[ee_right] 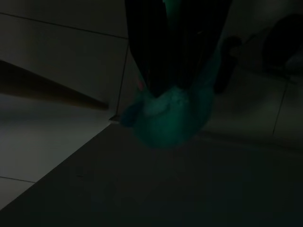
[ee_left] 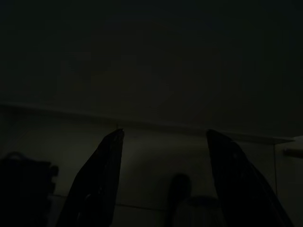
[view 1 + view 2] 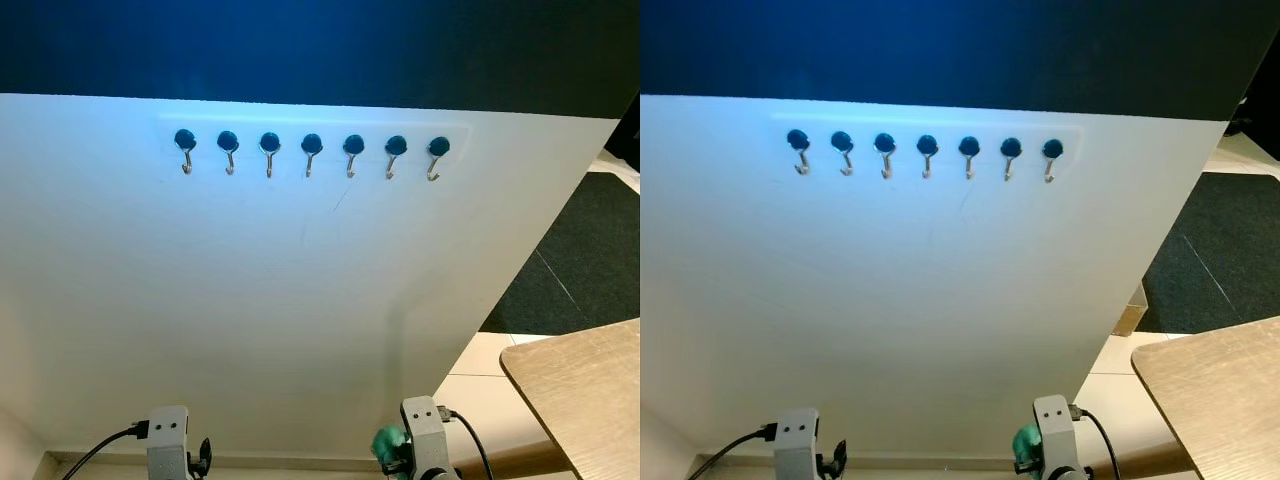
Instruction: Hang keys on a hook
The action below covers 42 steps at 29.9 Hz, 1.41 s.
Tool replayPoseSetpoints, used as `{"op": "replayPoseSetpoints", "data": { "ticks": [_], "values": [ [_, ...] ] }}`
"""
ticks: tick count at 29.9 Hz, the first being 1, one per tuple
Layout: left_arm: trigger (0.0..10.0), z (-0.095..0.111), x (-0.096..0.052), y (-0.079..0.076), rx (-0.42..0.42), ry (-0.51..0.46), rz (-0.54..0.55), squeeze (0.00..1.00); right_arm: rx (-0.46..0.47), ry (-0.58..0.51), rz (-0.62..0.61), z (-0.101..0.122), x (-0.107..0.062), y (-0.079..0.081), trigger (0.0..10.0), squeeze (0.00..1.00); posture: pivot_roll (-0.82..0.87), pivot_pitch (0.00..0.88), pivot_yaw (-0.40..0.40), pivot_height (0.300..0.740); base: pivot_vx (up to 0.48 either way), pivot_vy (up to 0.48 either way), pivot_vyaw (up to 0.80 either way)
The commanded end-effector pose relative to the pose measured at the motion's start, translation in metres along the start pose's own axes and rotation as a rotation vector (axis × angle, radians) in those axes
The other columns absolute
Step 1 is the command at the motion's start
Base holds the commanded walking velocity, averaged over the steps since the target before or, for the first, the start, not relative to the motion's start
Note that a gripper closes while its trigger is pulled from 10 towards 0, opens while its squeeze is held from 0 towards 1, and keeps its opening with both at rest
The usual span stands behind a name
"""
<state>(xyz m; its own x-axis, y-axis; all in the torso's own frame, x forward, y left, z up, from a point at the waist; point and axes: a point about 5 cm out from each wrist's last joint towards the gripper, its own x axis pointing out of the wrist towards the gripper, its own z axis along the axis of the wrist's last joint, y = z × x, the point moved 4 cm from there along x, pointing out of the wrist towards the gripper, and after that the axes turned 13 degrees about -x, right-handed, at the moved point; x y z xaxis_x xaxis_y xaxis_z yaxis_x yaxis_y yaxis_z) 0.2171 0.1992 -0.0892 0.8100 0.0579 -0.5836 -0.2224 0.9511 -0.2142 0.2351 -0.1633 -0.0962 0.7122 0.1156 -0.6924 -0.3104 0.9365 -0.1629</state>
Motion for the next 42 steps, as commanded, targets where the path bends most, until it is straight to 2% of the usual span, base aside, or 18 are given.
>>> {"op": "replayPoseSetpoints", "data": {
  "ticks": [1, 11, 20, 31, 34, 42],
  "values": [
    [10.0, -0.0057, -0.0017, 0.0011, -0.006, 0.019, 0.005, 0.0, 0.012, -0.011, -0.007, 0.0014, -0.0001, -0.0007, 10.0, 0.0, 0.06, 0.021, -0.033, 0.74, 0.0, 0.48, 0.0],
    [10.0, -0.0061, -0.0025, 0.0024, -0.004, 0.017, 0.01, 0.0, 0.009, -0.013, -0.004, 0.0029, 0.0004, -0.0004, 10.0, 0.0, 0.06, 0.021, -0.034, 0.74, 0.0, 0.438, 0.0],
    [10.0, -0.0017, -0.0032, -0.0018, 0.039, -0.012, -0.039, 0.0, 0.012, -0.011, -0.002, 0.0018, 0.0002, 0.0009, 10.0, 0.0, 0.06, 0.024, -0.033, 0.74, 0.0, 0.0, 0.0],
    [10.0, -0.0033, -0.0046, -0.0032, 0.03, -0.016, -0.049, 0.0, 0.015, -0.009, 0.0, 0.0007, -0.0001, 0.0022, 10.0, 0.0, 0.06, 0.026, -0.034, 0.74, 0.0, -0.465, 0.0],
    [10.0, -0.0036, -0.0051, -0.0004, -0.017, -0.019, -0.034, 0.0, 0.014, -0.008, 0.001, 0.0001, -0.0002, 0.0025, 10.0, 0.0, 0.06, 0.028, -0.036, 0.74, 0.0, 0.0, 0.0],
    [10.0, -0.0047, -0.0058, 0.0, -0.003, -0.014, -0.036, 0.0, 0.013, -0.002, 0.006, -0.0017, -0.0006, 0.0038, 10.0, 0.0, 0.06, 0.029, -0.037, 0.74, 0.0, 0.0, 0.0]
  ]
}}
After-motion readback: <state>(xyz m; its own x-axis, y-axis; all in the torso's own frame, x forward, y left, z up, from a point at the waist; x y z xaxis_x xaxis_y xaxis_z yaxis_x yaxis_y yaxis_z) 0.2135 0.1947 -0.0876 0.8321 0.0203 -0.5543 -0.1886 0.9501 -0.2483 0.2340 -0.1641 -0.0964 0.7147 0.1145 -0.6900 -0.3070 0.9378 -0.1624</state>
